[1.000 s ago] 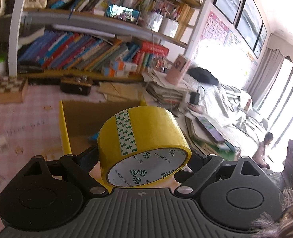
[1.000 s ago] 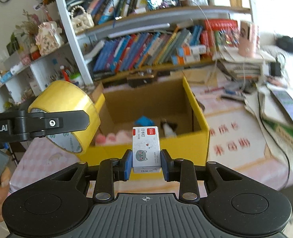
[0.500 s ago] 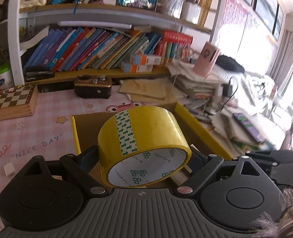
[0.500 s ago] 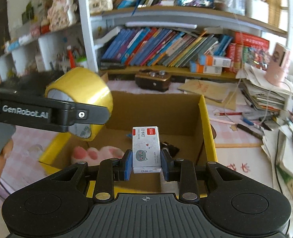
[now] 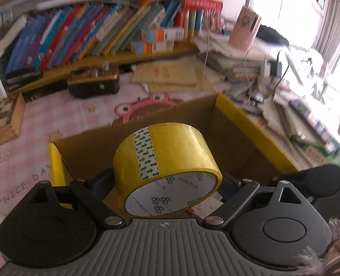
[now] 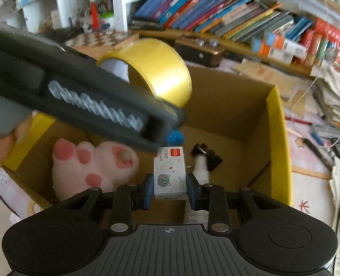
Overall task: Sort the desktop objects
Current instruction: 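Open the left gripper to drop the tape roll while the right gripper releases the white box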
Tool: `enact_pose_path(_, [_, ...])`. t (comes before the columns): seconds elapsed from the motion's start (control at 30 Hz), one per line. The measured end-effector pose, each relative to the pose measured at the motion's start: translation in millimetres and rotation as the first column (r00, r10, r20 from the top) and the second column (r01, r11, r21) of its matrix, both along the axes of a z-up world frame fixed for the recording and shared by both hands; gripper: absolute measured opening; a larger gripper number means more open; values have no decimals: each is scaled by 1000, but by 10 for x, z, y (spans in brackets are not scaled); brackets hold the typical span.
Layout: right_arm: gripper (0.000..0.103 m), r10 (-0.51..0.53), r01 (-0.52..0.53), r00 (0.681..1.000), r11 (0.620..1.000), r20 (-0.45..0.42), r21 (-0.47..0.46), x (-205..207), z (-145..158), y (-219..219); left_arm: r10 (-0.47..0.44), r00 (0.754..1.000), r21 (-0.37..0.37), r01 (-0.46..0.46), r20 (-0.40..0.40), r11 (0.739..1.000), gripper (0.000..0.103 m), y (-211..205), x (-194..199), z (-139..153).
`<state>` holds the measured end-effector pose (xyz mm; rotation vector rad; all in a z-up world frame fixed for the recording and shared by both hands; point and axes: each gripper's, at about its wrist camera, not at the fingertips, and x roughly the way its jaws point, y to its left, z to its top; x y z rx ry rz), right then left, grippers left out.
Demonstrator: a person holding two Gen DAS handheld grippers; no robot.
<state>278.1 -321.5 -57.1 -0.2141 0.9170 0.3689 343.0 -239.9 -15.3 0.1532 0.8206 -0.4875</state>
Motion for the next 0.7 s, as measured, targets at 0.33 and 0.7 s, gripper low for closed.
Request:
enact_pose_path(0.33, [31,-3,5,997,1000,-82,23,50,-80,-11,-55,991,90,66,-119,994,90,-160,113,-180])
enact_pose_path(0.7, [42,-105,100,994,984,25,149,-108,127,-157,23,999,-53,-25,-33,998,98,104,-71,74])
